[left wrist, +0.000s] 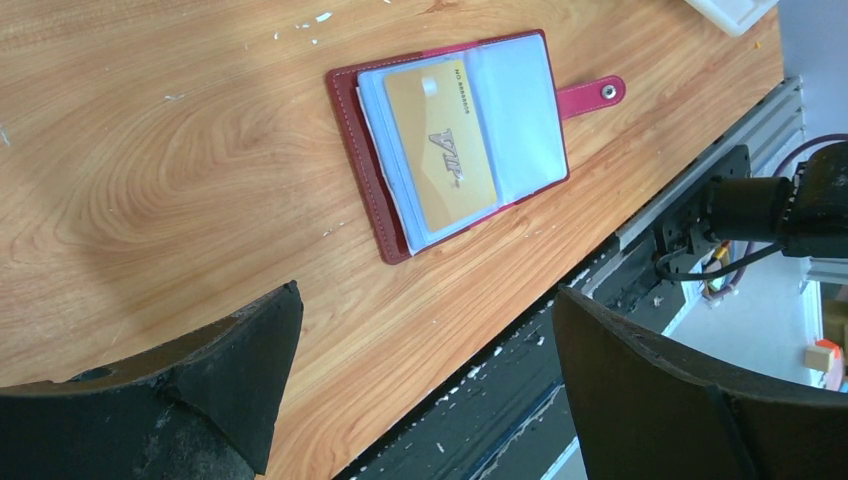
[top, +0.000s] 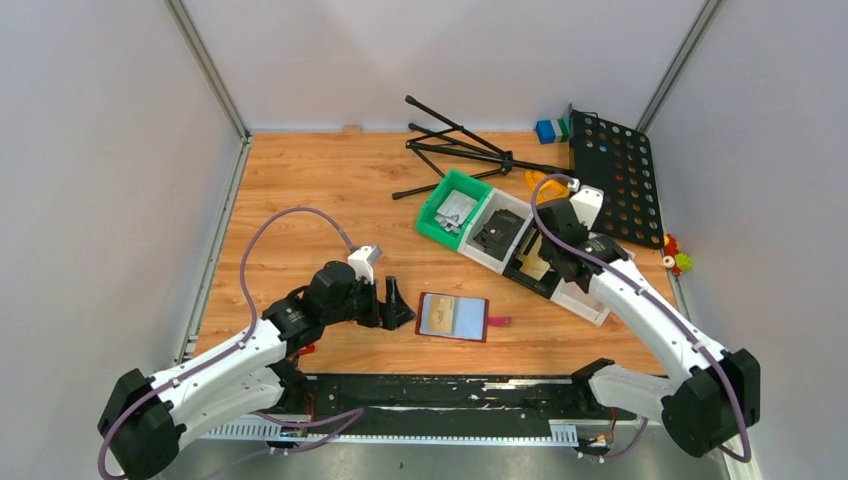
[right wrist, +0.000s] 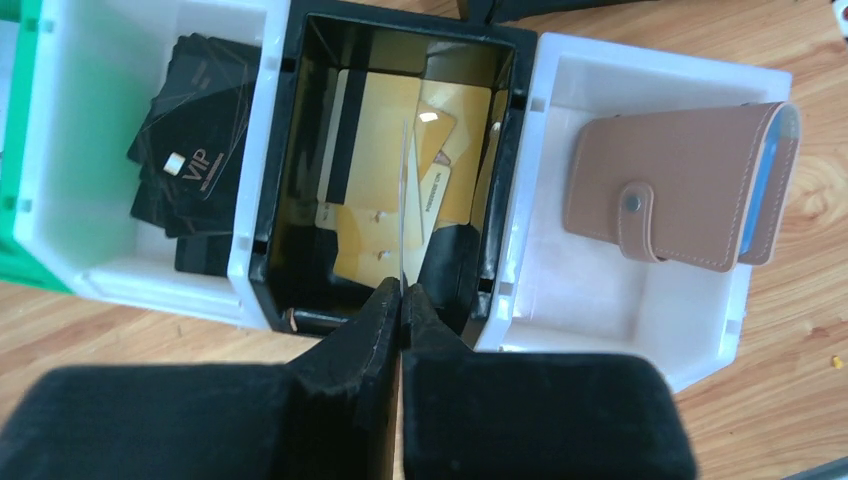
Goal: Take the credit cards out of the card holder
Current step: Place the credit card in the storage box.
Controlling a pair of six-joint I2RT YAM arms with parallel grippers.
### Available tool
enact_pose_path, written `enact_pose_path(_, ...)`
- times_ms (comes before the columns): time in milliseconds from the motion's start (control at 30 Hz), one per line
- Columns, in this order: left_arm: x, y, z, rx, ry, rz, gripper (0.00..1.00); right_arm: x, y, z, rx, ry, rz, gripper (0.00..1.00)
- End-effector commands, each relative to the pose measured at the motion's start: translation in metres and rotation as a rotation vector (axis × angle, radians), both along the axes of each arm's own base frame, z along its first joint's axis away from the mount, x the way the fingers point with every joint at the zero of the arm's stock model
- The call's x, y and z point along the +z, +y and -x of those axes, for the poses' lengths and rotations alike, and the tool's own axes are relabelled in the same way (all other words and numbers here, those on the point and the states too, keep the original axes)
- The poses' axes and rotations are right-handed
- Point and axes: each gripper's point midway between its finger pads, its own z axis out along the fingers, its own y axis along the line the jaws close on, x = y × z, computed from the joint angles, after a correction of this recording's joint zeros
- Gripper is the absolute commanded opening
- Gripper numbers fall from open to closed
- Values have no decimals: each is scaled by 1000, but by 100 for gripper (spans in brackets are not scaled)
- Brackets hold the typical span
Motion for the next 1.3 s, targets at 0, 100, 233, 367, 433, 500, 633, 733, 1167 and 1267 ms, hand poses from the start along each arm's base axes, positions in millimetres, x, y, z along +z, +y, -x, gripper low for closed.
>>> enact_pose_path(0, 3, -2, -4, -18, -36, -9, 100, 14, -15, -14, -56, -22, 99, 1)
enact_pose_path(100, 1, -1, -3, -24, -35, -17, 100, 10, -18, -21, -78, -8, 141, 4)
enact_pose_path(233, 0, -1, -3, -27, -39, -23, 100, -4, -19, -29, -93, 37, 176, 6)
enact_pose_path(367, -3, -1, -3, -35, -37, -27, 100, -20, -13, -38, -83, 78, 181, 26)
enact_pose_path(433, -3, -2, -2, -43, -33, -26, 100, -23, -6, -42, -65, 100, 166, 78)
enact_pose_path(500, -2, -2, -1, -49, -34, -25, 100, -19, 10, -49, 13, 80, 107, 88)
enact_pose_path(633, -2, -3, 0, -57, -31, -24, 100, 8, 40, -50, 176, -68, -56, 86)
enact_pose_path(733, -4, -4, 2, -66, -18, -19, 99, 18, 59, -37, 314, -106, -143, 84)
enact_pose_path(1167, -26, -20, 4, -97, 74, -8, 86, -48, 123, 93, 638, 240, -587, 75)
enact_pose_path(1267, -34, -21, 2, -86, 99, -30, 83, -67, 116, 105, 584, 281, -559, 77)
